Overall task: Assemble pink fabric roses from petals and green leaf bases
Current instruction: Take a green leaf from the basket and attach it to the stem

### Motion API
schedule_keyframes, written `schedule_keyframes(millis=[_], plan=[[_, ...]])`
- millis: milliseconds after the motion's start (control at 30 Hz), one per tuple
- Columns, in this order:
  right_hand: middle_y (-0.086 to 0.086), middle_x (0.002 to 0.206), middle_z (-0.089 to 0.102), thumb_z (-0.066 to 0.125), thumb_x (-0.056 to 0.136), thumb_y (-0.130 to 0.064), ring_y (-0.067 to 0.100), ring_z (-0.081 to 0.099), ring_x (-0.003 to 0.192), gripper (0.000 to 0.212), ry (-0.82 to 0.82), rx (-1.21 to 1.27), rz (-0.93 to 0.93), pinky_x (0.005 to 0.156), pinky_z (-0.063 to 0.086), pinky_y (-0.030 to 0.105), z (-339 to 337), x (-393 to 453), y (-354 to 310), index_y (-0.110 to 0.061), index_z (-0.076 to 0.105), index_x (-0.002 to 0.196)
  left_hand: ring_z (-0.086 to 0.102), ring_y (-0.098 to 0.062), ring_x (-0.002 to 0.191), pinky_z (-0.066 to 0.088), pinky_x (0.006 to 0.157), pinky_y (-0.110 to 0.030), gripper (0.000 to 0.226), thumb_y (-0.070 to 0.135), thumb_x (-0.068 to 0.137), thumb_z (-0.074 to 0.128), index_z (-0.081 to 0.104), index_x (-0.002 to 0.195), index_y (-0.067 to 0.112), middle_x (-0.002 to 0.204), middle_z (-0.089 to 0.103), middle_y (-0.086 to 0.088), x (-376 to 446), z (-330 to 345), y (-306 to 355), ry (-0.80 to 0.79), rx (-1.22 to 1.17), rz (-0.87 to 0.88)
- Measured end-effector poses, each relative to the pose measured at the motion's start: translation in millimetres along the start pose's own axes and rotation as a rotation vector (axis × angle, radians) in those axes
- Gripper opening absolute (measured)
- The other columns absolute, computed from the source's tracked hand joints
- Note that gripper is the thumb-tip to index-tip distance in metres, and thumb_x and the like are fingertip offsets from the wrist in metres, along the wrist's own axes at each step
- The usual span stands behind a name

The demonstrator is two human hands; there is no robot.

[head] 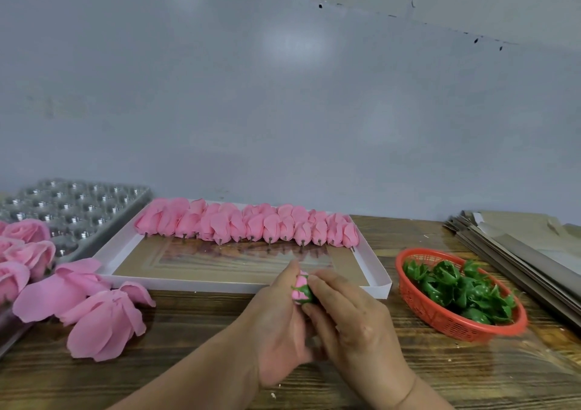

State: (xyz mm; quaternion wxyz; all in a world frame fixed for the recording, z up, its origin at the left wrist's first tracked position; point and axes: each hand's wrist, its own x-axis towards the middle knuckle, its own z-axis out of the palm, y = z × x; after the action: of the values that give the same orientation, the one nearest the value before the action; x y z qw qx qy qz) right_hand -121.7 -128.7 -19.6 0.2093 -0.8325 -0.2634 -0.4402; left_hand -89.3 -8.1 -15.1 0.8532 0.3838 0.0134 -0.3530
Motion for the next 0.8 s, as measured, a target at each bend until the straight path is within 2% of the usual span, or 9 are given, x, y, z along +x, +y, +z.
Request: schedule_keyframes(millis=[100, 167, 233, 333, 433, 533, 633, 733, 800], plan=[[0.007, 0.103, 0.068, 0.058, 0.085, -0.018, 0.019, 0.068, 0.082, 0.024, -0.021, 0.002, -0.008, 0.06, 0.055, 0.03, -1, 1, -1, -0.004, 0.07, 0.1, 0.058, -0.023, 0.106, 0.043, 0.102, -0.046, 0.061, 0.059, 0.096, 0.032, 0.066, 0.117, 0.014, 0.113, 0.06, -0.006, -1, 0, 0, 0.024, 0.045, -0.01], [0.006, 0.102, 0.069, 0.06, 0.083, -0.018, 0.018, 0.069, 0.083, 0.022, -0.025, 0.011, -0.002, 0.063, 0.056, 0.029, 0, 1, -3, -0.004, 0.071, 0.098, 0.068, -0.024, 0.092, 0.052, 0.086, -0.042, 0.063, 0.059, 0.096, 0.032, 0.075, 0.098, 0.013, 0.106, 0.069, -0.008, -2, -1, -1, 0.005, 0.092, 0.0], [0.004, 0.098, 0.07, 0.063, 0.08, -0.018, 0.016, 0.069, 0.083, 0.021, -0.025, 0.035, 0.046, 0.066, 0.056, 0.028, 0, 1, -4, -0.005, 0.071, 0.095, 0.071, -0.024, 0.085, 0.053, 0.081, -0.039, 0.067, 0.064, 0.091, 0.035, 0.077, 0.082, 0.014, 0.099, 0.072, -0.01, -1, 1, 0, -0.033, 0.114, 0.017], [-0.003, 0.079, 0.071, 0.07, 0.076, -0.008, 0.011, 0.065, 0.07, 0.013, 0.052, 0.294, 0.384, 0.064, 0.054, 0.028, -3, 6, -6, -0.015, 0.072, 0.087, 0.069, -0.027, 0.098, 0.05, 0.092, -0.049, 0.077, 0.076, 0.072, 0.045, 0.066, 0.103, 0.009, 0.109, 0.07, -0.015, -1, 4, -1, -0.07, 0.225, 0.117], [0.017, 0.067, 0.067, 0.072, 0.073, 0.006, 0.019, 0.06, 0.058, 0.018, 0.133, 0.684, 0.811, 0.054, 0.051, 0.03, -8, 12, -3, -0.012, 0.073, 0.076, 0.065, -0.026, 0.109, 0.053, 0.089, -0.043, 0.092, 0.079, 0.059, 0.065, 0.056, 0.125, 0.015, 0.118, 0.068, -0.014, -1, 7, -10, -0.108, 0.287, 0.262], [0.024, 0.066, 0.065, 0.071, 0.069, 0.0, 0.021, 0.058, 0.051, 0.005, 0.127, 1.035, 1.056, 0.042, 0.046, 0.027, -10, 16, -6, -0.002, 0.071, 0.074, 0.067, -0.014, 0.088, 0.053, 0.073, -0.029, 0.089, 0.068, 0.044, 0.083, 0.06, 0.116, 0.021, 0.095, 0.072, -0.002, 1, 5, -20, -0.167, 0.348, 0.362], [0.018, 0.057, 0.063, 0.07, 0.057, -0.013, 0.016, 0.054, 0.038, 0.024, 0.026, 1.337, 1.18, 0.034, 0.041, 0.019, -6, 16, -15, 0.002, 0.068, 0.075, 0.052, -0.005, 0.056, 0.046, 0.059, -0.024, 0.066, 0.055, 0.041, 0.091, 0.072, 0.097, 0.026, 0.068, 0.06, 0.005, 0, 3, -17, -0.171, 0.332, 0.399], [0.023, 0.068, 0.065, 0.068, 0.06, -0.01, 0.017, 0.056, 0.043, 0.037, -0.035, 1.5, 1.198, 0.04, 0.049, 0.021, -4, 16, -16, 0.014, 0.063, 0.087, 0.04, -0.005, 0.052, 0.041, 0.051, -0.017, 0.065, 0.032, 0.048, 0.088, 0.068, 0.108, 0.013, 0.078, 0.059, -0.004, 2, -4, -8, -0.124, 0.253, 0.349], [0.024, 0.065, 0.063, 0.064, 0.064, -0.007, 0.019, 0.057, 0.044, 0.032, -0.054, 1.543, 1.184, 0.043, 0.052, 0.023, -3, 16, -15, 0.015, 0.066, 0.087, 0.04, -0.004, 0.048, 0.04, 0.044, -0.015, 0.055, 0.025, 0.054, 0.089, 0.071, 0.102, 0.004, 0.087, 0.06, -0.01, 0, -7, -3, -0.172, 0.202, 0.328]])
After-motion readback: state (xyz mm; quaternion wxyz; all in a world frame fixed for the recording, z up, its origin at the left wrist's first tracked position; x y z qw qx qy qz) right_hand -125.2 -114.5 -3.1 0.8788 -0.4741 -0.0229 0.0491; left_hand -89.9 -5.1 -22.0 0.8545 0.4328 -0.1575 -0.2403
